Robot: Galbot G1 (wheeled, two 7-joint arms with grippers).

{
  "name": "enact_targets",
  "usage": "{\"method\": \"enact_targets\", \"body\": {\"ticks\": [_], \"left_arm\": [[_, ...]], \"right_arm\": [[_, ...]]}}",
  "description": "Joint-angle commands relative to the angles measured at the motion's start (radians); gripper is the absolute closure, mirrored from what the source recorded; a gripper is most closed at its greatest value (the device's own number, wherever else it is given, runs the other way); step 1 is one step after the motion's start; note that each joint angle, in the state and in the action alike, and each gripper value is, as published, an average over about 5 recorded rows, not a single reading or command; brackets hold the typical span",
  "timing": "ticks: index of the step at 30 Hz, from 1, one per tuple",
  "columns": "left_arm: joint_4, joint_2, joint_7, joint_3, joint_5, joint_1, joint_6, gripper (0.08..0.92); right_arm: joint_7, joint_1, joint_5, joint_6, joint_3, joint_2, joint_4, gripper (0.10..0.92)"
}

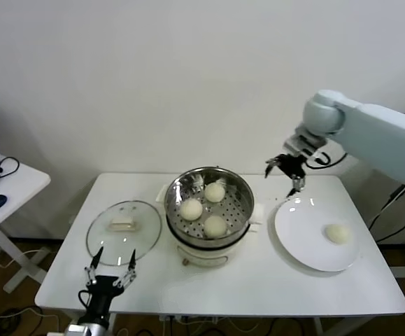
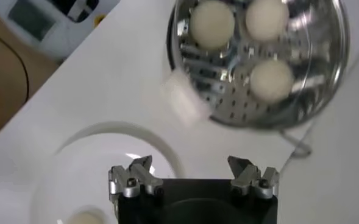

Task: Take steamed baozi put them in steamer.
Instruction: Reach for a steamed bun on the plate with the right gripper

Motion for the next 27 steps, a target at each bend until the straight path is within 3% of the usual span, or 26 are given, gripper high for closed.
{"method": "enact_targets", "body": {"ticks": [1, 11, 27], "left_arm": [[-0.002, 0.002, 0.017, 0.000, -0.001, -0.011, 0.003, 0.177], [-0.002, -0.002, 0.019, -0.004, 0.008, -0.003, 0.005, 0.177], [0.012, -0.015, 0.016, -0.006, 0.028, 0.006, 0.004, 0.177]], "right_arm": [[0.012, -0.276, -0.094, -0.065, 0.226, -0.232, -0.151, 0.203], [0.053, -0.649, -0.425, 0.050, 0.638, -0.182, -0.340, 0.203], [0.088, -0.740, -0.520, 0.064, 0.761, -0.034, -0.486, 0.203]]}}
